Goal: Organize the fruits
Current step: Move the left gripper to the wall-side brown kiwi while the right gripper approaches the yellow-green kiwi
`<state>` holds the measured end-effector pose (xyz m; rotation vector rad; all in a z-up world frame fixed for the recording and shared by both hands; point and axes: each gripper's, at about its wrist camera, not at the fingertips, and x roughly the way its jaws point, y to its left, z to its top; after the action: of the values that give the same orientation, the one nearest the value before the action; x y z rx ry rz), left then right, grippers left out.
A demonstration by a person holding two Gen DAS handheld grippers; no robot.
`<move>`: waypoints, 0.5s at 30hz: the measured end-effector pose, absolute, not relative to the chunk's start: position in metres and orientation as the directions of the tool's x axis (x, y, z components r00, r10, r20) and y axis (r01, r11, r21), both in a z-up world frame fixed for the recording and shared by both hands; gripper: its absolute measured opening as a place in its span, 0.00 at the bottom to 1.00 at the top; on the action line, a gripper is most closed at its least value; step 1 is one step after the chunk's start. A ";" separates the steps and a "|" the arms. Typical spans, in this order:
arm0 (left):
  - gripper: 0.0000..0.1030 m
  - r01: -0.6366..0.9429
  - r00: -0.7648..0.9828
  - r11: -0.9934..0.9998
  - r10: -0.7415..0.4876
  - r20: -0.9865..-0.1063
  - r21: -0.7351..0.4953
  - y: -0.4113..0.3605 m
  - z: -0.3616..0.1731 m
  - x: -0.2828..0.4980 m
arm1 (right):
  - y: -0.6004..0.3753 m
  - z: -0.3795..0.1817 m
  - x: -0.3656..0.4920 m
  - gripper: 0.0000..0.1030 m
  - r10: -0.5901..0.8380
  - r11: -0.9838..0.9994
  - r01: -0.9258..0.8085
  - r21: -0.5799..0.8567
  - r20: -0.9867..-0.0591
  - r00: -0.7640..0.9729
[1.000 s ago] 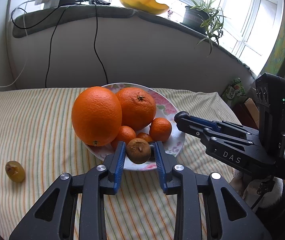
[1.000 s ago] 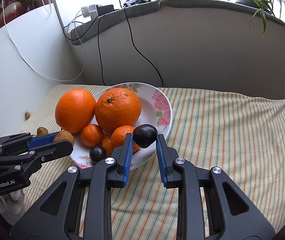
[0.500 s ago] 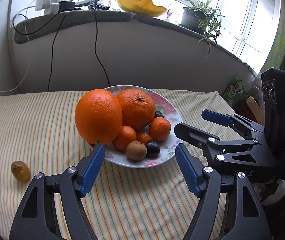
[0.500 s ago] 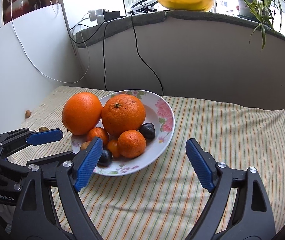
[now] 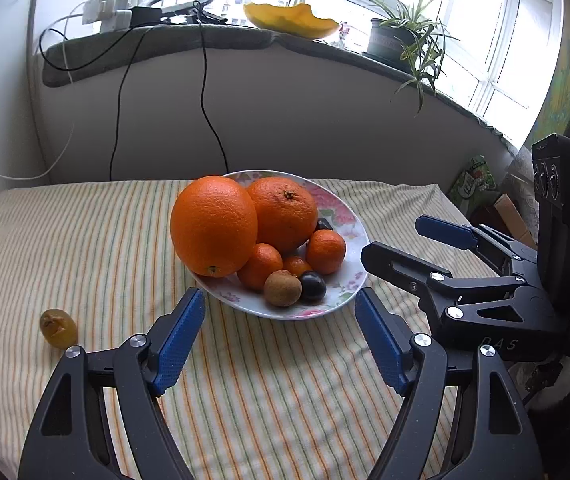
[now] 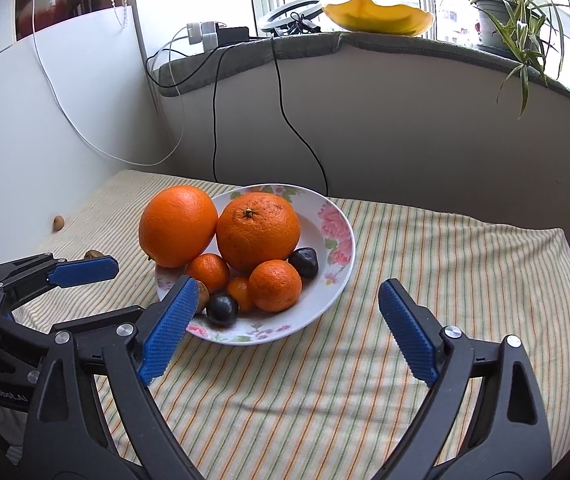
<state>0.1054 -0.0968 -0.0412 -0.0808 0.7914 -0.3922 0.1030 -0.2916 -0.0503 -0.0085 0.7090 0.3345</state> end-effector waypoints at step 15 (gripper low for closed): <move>0.75 0.268 0.673 0.937 -0.350 -0.652 -0.226 -0.070 -0.028 0.083 | -0.269 -0.036 0.086 0.91 0.318 0.935 -0.345 0.083 -0.626 0.712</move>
<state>0.0827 -0.0697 -0.0276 -0.1142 0.7564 -0.3488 0.0861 -0.2687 -0.0357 -0.0415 0.6859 0.3681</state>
